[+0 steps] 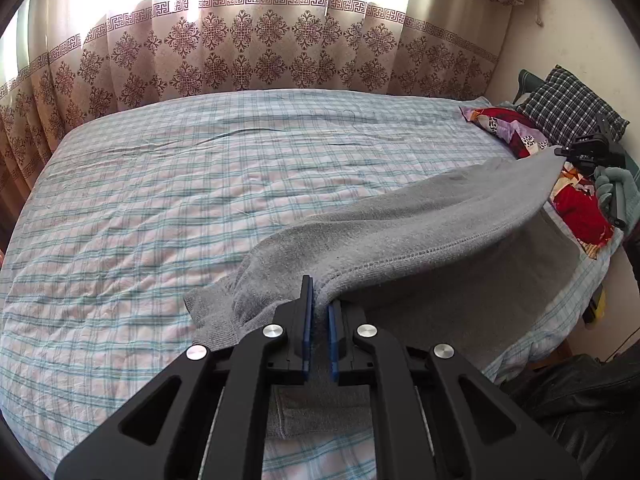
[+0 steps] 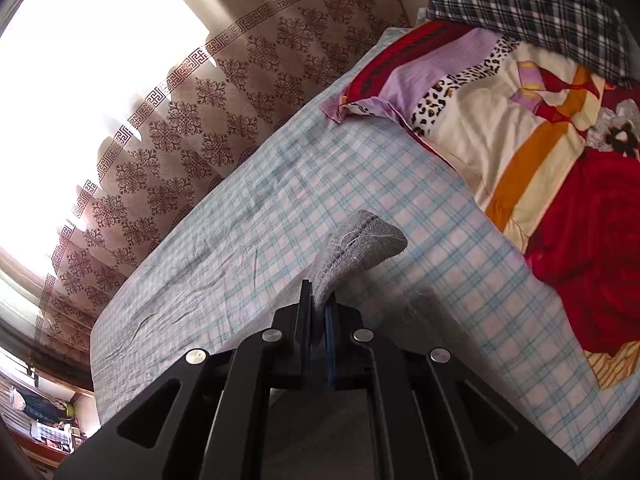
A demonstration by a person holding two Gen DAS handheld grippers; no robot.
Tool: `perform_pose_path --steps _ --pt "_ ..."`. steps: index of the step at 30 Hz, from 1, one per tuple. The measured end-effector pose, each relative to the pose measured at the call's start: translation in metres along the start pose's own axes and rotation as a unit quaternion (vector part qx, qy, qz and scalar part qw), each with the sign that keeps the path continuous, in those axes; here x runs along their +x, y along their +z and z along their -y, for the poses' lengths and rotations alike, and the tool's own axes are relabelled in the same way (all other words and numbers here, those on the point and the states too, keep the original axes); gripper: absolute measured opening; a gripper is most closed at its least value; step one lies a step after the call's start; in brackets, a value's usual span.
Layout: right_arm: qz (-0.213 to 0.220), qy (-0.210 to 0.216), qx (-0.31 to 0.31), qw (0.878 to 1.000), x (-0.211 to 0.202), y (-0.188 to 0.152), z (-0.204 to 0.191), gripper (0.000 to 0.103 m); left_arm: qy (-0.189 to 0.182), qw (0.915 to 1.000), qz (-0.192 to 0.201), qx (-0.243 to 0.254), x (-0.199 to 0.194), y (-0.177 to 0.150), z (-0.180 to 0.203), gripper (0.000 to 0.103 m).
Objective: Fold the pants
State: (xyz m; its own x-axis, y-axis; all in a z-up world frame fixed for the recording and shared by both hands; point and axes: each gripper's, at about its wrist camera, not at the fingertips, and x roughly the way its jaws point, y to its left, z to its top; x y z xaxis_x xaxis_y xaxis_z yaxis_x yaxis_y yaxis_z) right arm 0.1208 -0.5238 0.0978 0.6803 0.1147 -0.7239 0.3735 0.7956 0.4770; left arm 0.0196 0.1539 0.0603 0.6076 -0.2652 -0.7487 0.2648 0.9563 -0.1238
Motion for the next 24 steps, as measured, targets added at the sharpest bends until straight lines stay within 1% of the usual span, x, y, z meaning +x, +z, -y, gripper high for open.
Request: perform_pose_path --steps 5,9,11,16,19,20,21,24 --pt "-0.002 -0.011 0.020 1.000 -0.013 -0.035 0.039 0.004 -0.010 0.9996 -0.011 0.024 -0.001 -0.018 0.008 0.006" --pt "-0.006 -0.019 0.044 0.999 -0.016 -0.057 0.070 0.004 -0.018 0.9988 -0.020 0.040 -0.001 -0.034 0.014 0.007" --pt "-0.011 -0.023 0.056 0.998 -0.014 -0.065 0.084 0.004 -0.025 0.9979 -0.031 0.050 0.003 -0.045 0.017 0.007" --pt "-0.010 -0.028 0.061 0.998 -0.018 -0.083 0.101 0.004 -0.026 0.9940 -0.065 0.085 0.016 -0.073 0.029 0.007" --pt "-0.006 -0.028 0.062 0.998 -0.023 -0.092 0.106 0.004 -0.021 0.9925 -0.080 0.090 0.025 -0.084 0.031 0.007" --pt "-0.005 -0.027 0.066 0.997 -0.026 -0.094 0.109 0.004 -0.024 0.9926 -0.084 0.084 0.027 -0.084 0.030 0.007" --pt "-0.003 -0.024 0.071 0.997 -0.028 -0.096 0.113 0.004 -0.024 0.9932 -0.079 0.082 0.027 -0.083 0.028 0.007" --pt "0.000 -0.023 0.075 0.997 -0.032 -0.101 0.123 0.004 -0.021 0.9922 -0.084 0.090 0.029 -0.084 0.029 0.007"
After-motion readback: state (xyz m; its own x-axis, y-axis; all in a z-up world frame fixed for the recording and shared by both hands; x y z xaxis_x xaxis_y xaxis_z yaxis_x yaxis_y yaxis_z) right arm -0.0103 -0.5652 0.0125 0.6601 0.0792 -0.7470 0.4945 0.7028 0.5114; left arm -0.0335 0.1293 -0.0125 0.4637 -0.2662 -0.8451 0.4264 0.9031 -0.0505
